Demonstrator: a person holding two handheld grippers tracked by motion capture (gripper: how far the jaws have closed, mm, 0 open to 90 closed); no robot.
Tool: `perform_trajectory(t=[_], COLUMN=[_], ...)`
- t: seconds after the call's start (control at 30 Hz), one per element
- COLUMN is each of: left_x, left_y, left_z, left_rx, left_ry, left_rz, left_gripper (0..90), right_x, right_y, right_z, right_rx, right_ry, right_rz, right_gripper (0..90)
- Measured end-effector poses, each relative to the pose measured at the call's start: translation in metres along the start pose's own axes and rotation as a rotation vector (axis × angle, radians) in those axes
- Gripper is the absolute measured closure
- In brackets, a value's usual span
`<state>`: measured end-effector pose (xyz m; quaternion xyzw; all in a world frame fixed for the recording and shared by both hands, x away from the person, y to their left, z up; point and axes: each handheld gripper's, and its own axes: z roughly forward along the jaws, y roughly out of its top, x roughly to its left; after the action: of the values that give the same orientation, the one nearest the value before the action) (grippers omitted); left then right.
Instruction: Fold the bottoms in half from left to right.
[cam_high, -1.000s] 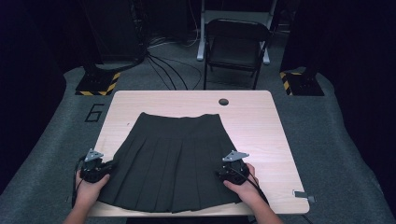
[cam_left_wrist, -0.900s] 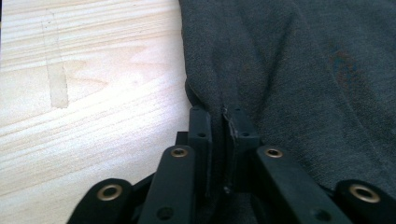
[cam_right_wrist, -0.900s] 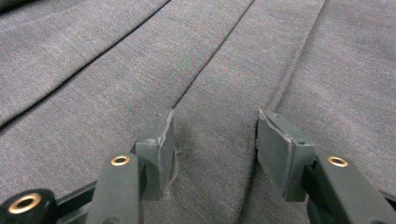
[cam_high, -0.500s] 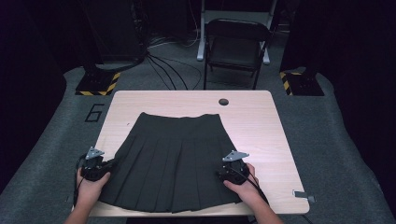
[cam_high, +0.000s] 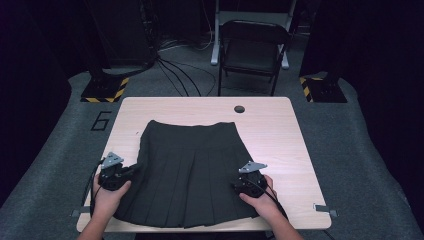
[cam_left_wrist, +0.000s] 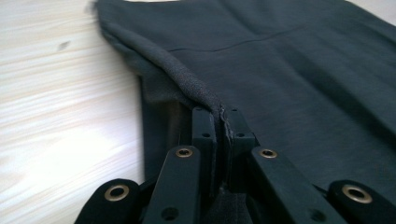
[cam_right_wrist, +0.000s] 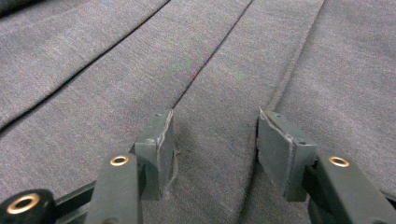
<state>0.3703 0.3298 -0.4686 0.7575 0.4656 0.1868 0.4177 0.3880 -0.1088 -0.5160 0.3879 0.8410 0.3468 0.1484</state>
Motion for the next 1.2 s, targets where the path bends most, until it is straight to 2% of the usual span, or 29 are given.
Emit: perform_trajectory(t=[0.07, 0.1, 0.13, 0.2, 0.23, 0.27, 0.37, 0.4, 0.6, 0.63, 0.67, 0.7, 0.73, 0.87, 0.93, 0.97, 1.0, 1.1, 1.2], left_x=[-0.009, -0.009, -0.017, -0.025, -0.025, -0.033, -0.040, -0.046, -0.068, -0.068, -0.075, -0.075, -0.082, -0.096, -0.103, -0.103, -0.110, -0.116, -0.124], left_y=[0.003, 0.003, 0.005, 0.007, 0.007, 0.010, 0.011, 0.014, 0.021, 0.021, 0.023, 0.023, 0.026, 0.032, 0.035, 0.035, 0.038, 0.040, 0.048], left_z=[0.004, 0.004, 0.008, 0.011, 0.011, 0.014, 0.017, 0.018, 0.025, 0.025, 0.026, 0.026, 0.028, 0.034, 0.038, 0.038, 0.044, 0.050, 0.055], left_rx=[0.007, 0.007, 0.005, -0.002, -0.002, 0.004, -0.003, 0.003, -0.006, -0.006, -0.006, -0.006, -0.011, 0.003, 0.011, 0.011, 0.012, 0.020, 0.026], left_ry=[-0.027, -0.027, -0.048, -0.066, -0.066, -0.089, -0.105, -0.128, -0.182, -0.182, -0.203, -0.203, -0.225, -0.292, -0.313, -0.313, -0.332, -0.338, -0.342], left_rz=[0.021, 0.021, 0.030, 0.042, 0.042, 0.056, 0.066, 0.075, 0.109, 0.109, 0.122, 0.122, 0.124, 0.108, 0.128, 0.128, 0.131, 0.133, 0.160], left_gripper=[85.4, 85.4, 85.4, 85.4, 85.4, 85.4, 85.4, 85.4, 85.4, 85.4, 85.4, 85.4, 85.4, 85.4, 85.3, 85.3, 85.3, 85.3, 85.3], right_x=[0.000, 0.000, 0.000, 0.000, 0.000, 0.000, 0.000, 0.001, 0.001, 0.001, 0.001, 0.001, 0.001, 0.001, 0.001, 0.001, 0.001, 0.001, 0.001], right_y=[0.000, 0.000, 0.000, 0.000, 0.000, 0.000, 0.000, 0.000, 0.000, 0.000, 0.000, 0.000, 0.000, 0.000, 0.000, 0.000, 0.000, -0.001, -0.001], right_z=[0.000, 0.000, 0.000, 0.000, 0.000, 0.000, 0.000, 0.000, 0.000, 0.000, 0.000, 0.000, 0.000, 0.000, 0.000, 0.000, 0.000, 0.000, 0.000], right_rx=[0.000, 0.000, 0.000, -0.001, -0.001, -0.002, -0.002, -0.002, -0.006, -0.006, -0.004, -0.004, -0.003, -0.004, -0.004, -0.005, -0.005, -0.006, -0.007], right_ry=[0.000, 0.000, 0.000, 0.000, 0.000, 0.000, 0.000, -0.001, -0.002, -0.002, 0.001, -0.001, -0.002, -0.001, -0.002, -0.001, 0.000, 0.000, 0.001], right_rz=[0.000, 0.000, 0.001, 0.002, -0.001, 0.000, 0.000, 0.019, 0.016, 0.016, 0.022, 0.021, 0.021, 0.020, 0.021, 0.021, 0.023, 0.023, 0.023], right_gripper=[46.2, 46.2, 46.2, 46.2, 46.2, 46.1, 46.1, 46.0, 45.9, 45.9, 45.9, 45.9, 45.9, 45.9, 45.9, 45.9, 45.8, 45.7, 45.7])
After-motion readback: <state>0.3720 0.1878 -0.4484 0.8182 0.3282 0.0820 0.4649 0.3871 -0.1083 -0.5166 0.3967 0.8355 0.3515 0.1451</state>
